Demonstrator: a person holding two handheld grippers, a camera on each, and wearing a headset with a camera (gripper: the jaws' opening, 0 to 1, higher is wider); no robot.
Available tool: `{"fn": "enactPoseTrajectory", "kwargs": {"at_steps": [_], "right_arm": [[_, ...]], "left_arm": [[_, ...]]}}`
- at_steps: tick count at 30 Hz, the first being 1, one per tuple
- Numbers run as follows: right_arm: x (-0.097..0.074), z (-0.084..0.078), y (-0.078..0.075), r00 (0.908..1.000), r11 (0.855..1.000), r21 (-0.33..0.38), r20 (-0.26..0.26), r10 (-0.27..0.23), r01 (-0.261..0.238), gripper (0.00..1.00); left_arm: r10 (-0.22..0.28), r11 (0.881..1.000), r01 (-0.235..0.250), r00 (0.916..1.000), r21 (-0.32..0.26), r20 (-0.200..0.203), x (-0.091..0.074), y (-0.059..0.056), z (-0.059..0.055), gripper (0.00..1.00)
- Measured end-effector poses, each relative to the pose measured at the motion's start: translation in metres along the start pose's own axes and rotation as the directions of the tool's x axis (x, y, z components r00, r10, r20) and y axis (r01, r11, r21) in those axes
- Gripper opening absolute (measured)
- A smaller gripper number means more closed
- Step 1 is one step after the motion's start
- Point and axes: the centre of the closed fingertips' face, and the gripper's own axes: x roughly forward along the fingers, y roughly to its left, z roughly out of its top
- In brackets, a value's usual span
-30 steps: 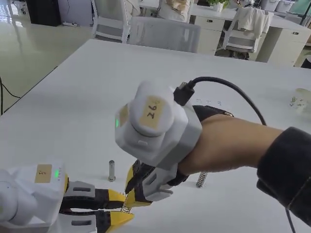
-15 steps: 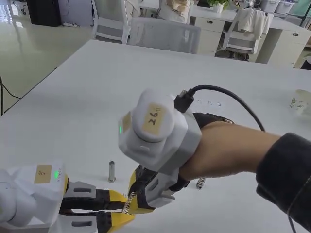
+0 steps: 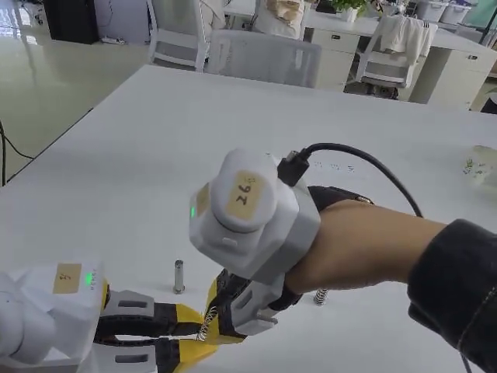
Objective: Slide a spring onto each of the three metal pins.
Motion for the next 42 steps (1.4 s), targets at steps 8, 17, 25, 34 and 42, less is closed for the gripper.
{"fn": "enactPoseTrajectory", "kwargs": {"at_steps": [8,17,25,34,42], "right_arm": [[-0.001,-0.001,-0.002,0.9999,1.0,0.002,-0.005,-0.009,0.009,0.08],[-0.004,-0.007,-0.008,0.9997,1.0,0.012,-0.016,-0.019,0.019,0.08],[-0.007,-0.014,-0.014,0.9989,0.999,0.025,-0.027,-0.037,0.038,0.08],[-0.012,-0.025,-0.021,0.9974,0.997,0.045,-0.046,-0.055,0.057,0.08],[-0.018,-0.03,-0.028,0.9964,0.995,0.061,-0.048,-0.07,0.073,0.08]], "left_arm": [[0.009,1.0,-0.009,1.0,-0.022,0.004,0.0,0.003,0.0,0.03],[0.025,0.998,-0.026,0.9995,-0.054,-0.021,-0.002,0.006,-0.008,0.09],[0.045,0.996,-0.047,0.9987,-0.082,-0.022,-0.006,0.01,-0.011,0.18],[0.092,0.988,-0.094,0.9956,-0.124,-0.021,-0.014,0.017,-0.014,0.33],[0.139,0.979,-0.141,0.99,-0.146,-0.023,-0.02,0.025,-0.017,0.45]]}}
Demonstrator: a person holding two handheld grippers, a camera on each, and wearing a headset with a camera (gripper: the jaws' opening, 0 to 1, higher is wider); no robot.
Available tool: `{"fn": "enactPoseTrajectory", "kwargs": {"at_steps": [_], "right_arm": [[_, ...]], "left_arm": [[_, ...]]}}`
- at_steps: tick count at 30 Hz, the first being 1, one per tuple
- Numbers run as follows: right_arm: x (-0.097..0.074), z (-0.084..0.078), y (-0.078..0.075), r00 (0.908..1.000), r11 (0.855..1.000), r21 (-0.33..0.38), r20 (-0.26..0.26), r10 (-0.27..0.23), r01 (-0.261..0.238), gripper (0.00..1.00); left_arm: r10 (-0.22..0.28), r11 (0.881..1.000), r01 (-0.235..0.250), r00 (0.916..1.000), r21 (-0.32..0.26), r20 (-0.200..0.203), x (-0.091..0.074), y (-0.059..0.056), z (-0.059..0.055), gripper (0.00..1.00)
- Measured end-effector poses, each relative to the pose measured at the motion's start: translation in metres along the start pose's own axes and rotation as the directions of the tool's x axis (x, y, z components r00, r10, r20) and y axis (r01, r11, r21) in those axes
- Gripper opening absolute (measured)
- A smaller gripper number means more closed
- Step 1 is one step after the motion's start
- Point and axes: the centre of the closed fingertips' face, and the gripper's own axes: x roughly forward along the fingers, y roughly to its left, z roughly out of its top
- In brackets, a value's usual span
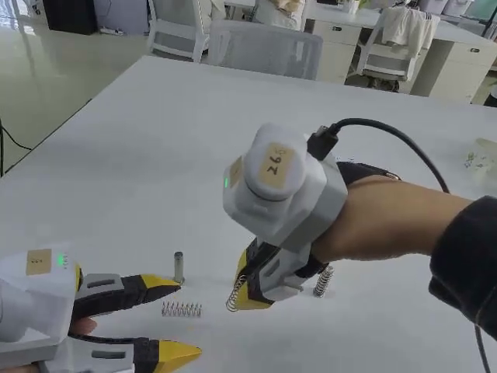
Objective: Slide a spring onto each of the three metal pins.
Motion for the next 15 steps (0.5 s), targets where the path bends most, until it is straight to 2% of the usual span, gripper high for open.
{"fn": "enactPoseTrajectory", "kwargs": {"at_steps": [7,11,15], "right_arm": [[-0.007,-0.007,-0.009,0.9997,1.0,0.019,-0.005,-0.024,0.024,0.08],[-0.011,-0.011,-0.015,0.9993,0.999,0.028,-0.01,-0.036,0.037,0.08],[-0.016,-0.015,-0.02,0.9986,0.998,0.034,-0.017,-0.049,0.05,0.08]], "left_arm": [[0.03,0.999,-0.03,0.9995,-0.011,0.005,-0.004,0.006,-0.001,0.52],[0.05,0.999,-0.05,0.9987,-0.017,0.01,-0.005,0.01,0.0,0.59],[0.059,0.998,-0.059,0.9982,-0.022,0.01,-0.006,0.012,0.0,0.61]]}}
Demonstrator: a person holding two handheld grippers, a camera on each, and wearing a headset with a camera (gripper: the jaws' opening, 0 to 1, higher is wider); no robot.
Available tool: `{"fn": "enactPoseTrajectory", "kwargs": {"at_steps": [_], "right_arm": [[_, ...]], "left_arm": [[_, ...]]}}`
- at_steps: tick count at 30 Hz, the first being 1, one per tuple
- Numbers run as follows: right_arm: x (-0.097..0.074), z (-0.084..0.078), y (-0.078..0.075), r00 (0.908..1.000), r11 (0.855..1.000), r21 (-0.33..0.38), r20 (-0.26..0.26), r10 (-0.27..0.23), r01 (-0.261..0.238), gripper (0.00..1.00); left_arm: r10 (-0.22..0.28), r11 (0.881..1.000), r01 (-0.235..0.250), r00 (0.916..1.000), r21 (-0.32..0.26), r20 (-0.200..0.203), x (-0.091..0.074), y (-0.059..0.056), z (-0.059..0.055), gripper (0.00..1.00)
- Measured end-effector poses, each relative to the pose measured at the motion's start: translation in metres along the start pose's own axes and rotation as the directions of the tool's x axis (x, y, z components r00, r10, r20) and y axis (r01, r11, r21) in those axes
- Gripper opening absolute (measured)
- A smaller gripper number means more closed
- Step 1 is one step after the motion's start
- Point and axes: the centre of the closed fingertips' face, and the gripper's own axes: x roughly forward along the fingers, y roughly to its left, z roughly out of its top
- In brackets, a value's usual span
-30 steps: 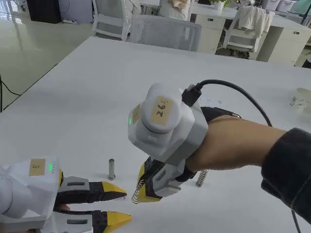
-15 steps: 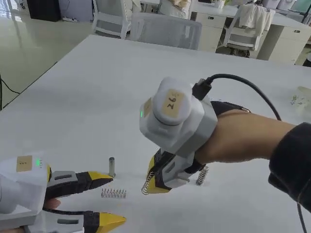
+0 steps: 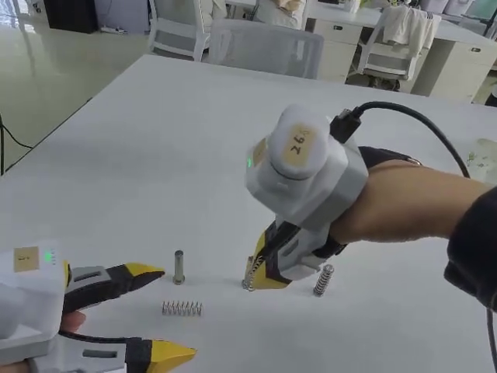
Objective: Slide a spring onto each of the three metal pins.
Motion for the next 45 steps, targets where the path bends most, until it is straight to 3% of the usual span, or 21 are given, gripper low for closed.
{"fn": "enactPoseTrajectory", "kwargs": {"at_steps": [22,45], "right_arm": [[-0.005,-0.01,-0.027,0.9976,0.999,-0.003,-0.05,-0.047,0.047,0.08],[0.017,-0.015,-0.051,0.9931,0.999,-0.019,-0.105,-0.052,0.05,0.08]], "left_arm": [[0.049,0.999,-0.049,0.9988,-0.016,0.006,-0.005,0.009,-0.002,0.76],[0.05,0.998,-0.05,0.9987,-0.029,0.006,-0.004,0.01,-0.006,0.78]]}}
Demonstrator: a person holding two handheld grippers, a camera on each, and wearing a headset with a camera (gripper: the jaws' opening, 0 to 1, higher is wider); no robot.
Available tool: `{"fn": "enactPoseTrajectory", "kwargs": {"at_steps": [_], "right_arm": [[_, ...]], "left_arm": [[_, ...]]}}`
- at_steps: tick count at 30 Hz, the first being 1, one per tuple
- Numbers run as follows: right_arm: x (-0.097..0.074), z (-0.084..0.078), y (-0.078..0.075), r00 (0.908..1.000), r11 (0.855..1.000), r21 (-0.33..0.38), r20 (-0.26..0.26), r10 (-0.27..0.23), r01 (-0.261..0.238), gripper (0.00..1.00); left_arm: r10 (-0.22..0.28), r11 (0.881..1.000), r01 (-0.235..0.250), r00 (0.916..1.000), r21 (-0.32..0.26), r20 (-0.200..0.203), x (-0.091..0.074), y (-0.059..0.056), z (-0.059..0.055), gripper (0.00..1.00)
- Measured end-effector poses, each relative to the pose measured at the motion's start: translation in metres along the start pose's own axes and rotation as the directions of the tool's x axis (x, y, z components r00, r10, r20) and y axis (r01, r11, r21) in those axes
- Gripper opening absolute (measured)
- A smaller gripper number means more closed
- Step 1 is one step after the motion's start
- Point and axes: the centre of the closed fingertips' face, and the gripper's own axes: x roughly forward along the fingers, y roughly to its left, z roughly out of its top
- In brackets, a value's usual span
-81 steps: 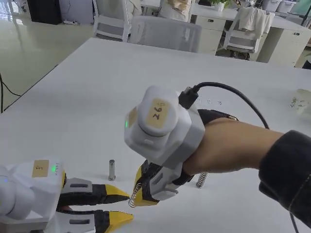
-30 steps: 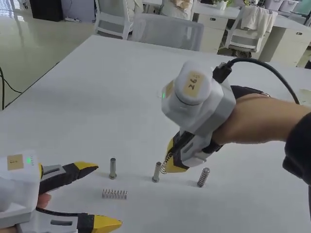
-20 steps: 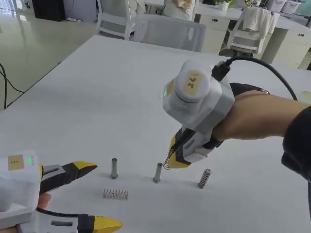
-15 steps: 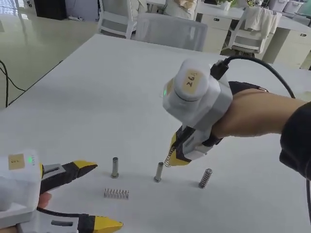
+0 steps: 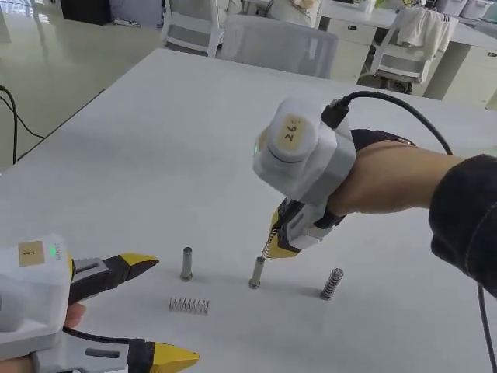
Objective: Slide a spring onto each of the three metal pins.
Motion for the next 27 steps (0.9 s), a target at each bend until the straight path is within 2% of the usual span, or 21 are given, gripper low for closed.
{"fn": "enactPoseTrajectory", "kwargs": {"at_steps": [27], "right_arm": [[0.023,-0.001,-0.007,0.999,0.999,0.002,-0.028,0.034,-0.034,0.08]], "left_arm": [[0.015,1.0,-0.015,0.9999,-0.011,0.002,-0.004,0.004,-0.004,0.76]]}}
